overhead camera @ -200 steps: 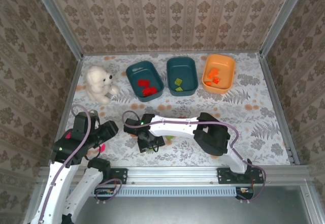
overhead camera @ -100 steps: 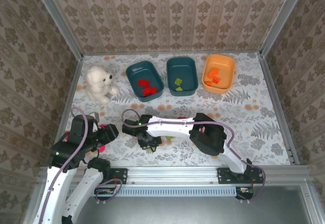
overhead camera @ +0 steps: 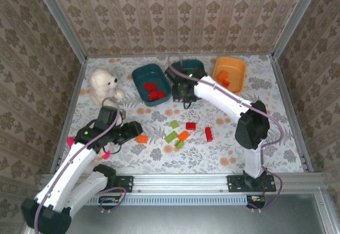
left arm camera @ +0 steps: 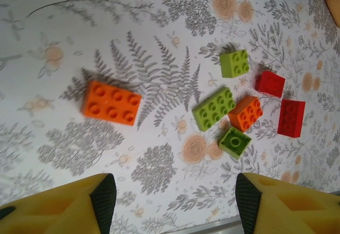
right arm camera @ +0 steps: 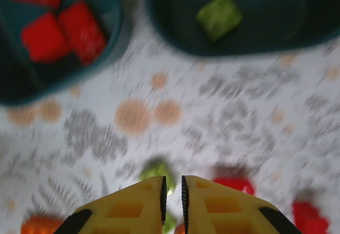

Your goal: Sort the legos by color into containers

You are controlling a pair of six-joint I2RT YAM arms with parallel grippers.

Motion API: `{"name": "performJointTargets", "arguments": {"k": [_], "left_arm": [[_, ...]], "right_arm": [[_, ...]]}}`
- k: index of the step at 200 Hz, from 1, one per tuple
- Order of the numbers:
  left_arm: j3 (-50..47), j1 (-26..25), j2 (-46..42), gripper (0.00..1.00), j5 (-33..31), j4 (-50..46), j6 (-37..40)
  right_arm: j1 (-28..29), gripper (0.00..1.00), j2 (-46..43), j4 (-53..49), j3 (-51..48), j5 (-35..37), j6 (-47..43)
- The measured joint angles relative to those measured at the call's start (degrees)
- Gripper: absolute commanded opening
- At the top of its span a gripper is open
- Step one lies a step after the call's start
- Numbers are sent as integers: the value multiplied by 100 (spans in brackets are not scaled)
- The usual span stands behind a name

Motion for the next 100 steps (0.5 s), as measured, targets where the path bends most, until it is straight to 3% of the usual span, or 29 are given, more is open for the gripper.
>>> {"name": "performJointTargets", "arguments": {"k": [26,100], "left_arm": [[275,-181,647,65,-116,398,-42],[374,-190,1080,65,-319,774,-157]], "right_arm": [[-365,19,446,-33,520,-11,-505],[-177,19,546,-13,-74,-444,-710]]}}
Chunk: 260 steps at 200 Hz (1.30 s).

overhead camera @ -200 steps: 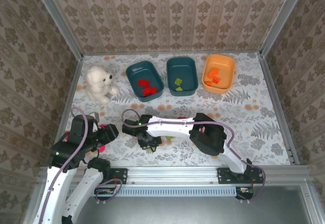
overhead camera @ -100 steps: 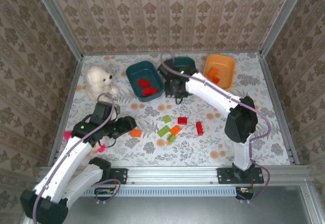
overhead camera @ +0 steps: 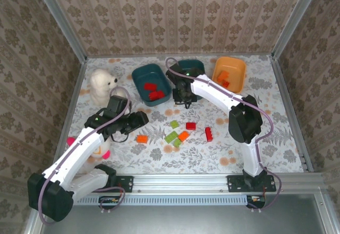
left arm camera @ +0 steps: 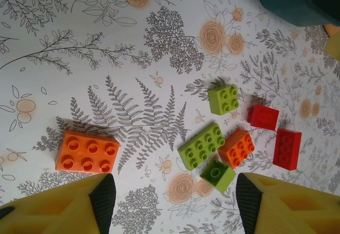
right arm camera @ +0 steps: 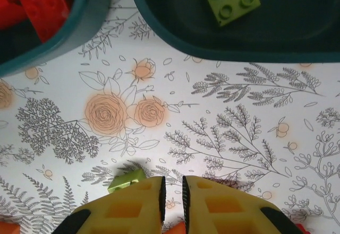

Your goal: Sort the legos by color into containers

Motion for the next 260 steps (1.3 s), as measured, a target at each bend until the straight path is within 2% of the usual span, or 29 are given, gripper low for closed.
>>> {"name": "performJointTargets", "arguments": {"k": [49,109,121,143,169,184,212,233,260], "left_arm": [[0,0,15,65,7,20,0],[0,0,-221,65,2,20,-4],[0,0,-271,65,0,11,-4],[0,0,-339,65,-20,-31,-2],[0,17,-404,65,-92,-227,2],[-2,52,-516,65,-109,-343,4],[-59,348,-866,65,-103,-411,7],[-142,407,-973,65,-68,-474,7],[-203,433,-953,65,-9,-525,7]], "right_arm": [[-358,19,48,-11,184,-46,0],[-1056,18,988,-264,1814,-44,-26],[-1119,20,1172,-372,2092,-35,-31],[-1119,33,1294,-520,2277,-39,-66],[-833,49,1034,-457,1696,-39,-63],[-452,61,671,-328,920,-46,-83],[385,73,144,-81,-168,-334,-328],[776,76,72,-13,-389,-579,-638],[811,72,168,31,-400,-669,-953]]}}
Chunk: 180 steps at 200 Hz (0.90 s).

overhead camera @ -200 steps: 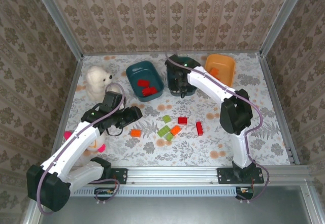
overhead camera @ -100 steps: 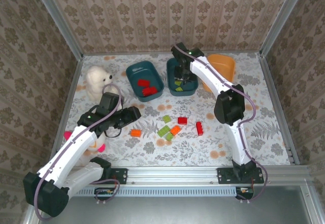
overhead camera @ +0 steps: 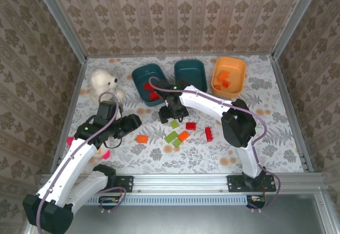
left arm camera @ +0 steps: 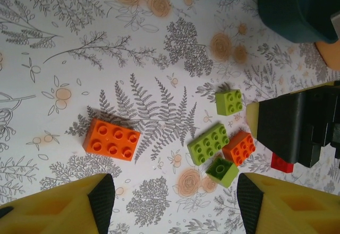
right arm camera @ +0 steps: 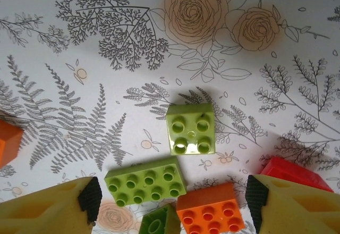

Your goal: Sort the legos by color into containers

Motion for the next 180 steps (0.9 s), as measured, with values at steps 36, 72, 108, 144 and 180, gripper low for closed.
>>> {"name": "performJointTargets", "arguments": {"k": [36,72,108,144,180], "left_arm": [[0,0,11,65,15,4,0],[0,0,-4,65,13,-4,-4],[0,0,-72,65,13,-15,-7],[0,-2,-70,65,39,13,-7],[2,-2,-39,66,111,243,-9]], "right_arm": [[-63,68,452,-2,13,4,-208],[-74,58,785,2,35,-31,-299],[-74,38,957,17,120,-103,-352],[-114,31,922,17,164,-90,-308],[-579,26,284,17,249,186,-140]]}}
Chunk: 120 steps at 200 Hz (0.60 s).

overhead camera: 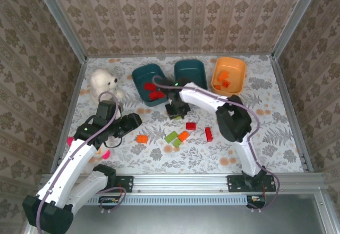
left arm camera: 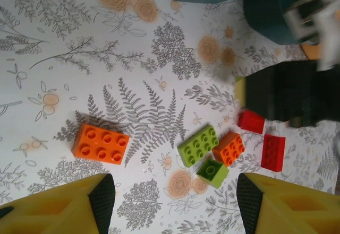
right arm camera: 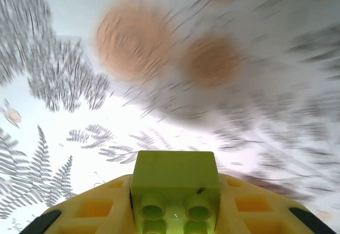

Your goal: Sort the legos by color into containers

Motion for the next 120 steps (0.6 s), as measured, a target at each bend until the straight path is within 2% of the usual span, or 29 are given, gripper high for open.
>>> {"name": "performJointTargets", "arguments": {"k": [26,54,90,120], "left_arm": [[94,0,262,66,17,260,-7],[352,0,671,66,42,557,-22],[745,0,1121,66,57,839,-22],[833,0,1248,66,57,911,-20]], "right_arm": [[-809,25,-260,2,664,334,92],[-1523,25,170,-4,1703,651,131],[-1749,25,1464,-164,3093,745,245],[-1751,25,2164,-350,3447,745,328]]}}
